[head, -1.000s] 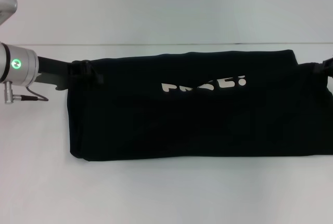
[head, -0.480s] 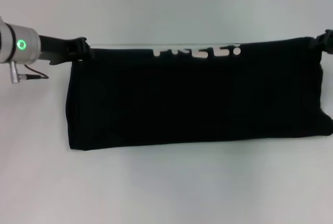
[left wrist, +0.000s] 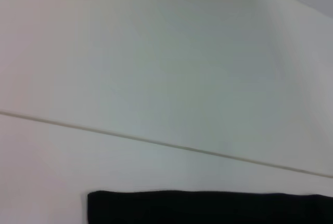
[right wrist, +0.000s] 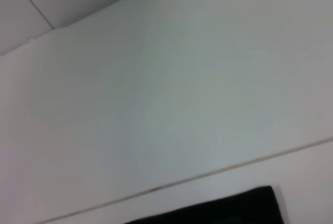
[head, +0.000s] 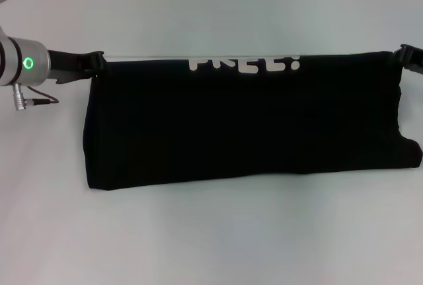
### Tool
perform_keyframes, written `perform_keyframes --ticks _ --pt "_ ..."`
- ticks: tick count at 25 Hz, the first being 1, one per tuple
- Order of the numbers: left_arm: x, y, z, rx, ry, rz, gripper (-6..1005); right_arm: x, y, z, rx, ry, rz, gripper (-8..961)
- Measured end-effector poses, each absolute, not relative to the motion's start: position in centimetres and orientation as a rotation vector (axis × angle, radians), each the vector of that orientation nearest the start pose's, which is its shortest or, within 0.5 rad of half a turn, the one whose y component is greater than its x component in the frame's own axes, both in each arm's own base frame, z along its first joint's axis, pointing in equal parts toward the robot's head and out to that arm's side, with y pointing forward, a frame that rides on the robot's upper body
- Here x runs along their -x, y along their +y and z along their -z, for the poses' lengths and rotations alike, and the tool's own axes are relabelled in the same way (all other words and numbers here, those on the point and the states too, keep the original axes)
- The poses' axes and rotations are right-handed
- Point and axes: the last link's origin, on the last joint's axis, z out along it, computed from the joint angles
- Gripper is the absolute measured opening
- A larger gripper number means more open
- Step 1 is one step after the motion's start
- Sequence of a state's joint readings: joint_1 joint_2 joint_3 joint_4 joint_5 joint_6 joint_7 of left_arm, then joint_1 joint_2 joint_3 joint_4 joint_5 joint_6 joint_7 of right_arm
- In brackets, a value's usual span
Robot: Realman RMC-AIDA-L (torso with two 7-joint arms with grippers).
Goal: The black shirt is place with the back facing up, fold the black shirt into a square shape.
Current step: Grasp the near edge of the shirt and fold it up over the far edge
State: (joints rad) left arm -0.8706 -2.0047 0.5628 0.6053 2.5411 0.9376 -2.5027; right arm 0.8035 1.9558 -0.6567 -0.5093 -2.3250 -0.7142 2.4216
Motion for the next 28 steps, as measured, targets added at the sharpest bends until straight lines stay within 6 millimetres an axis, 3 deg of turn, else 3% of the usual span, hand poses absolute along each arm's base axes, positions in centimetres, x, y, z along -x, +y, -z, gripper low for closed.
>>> perform_keyframes --ticks 10,28 --pt "24.7 46.9 -3.4 1.933 -1.485 0.33 17 -27.9 47.8 -6.7 1.735 1.432 -0.455 88" --pt "24.1 47.6 -1.9 1.921 -1.387 0.284 17 -28.4 47.5 -6.5 1.725 1.438 -0.446 98"
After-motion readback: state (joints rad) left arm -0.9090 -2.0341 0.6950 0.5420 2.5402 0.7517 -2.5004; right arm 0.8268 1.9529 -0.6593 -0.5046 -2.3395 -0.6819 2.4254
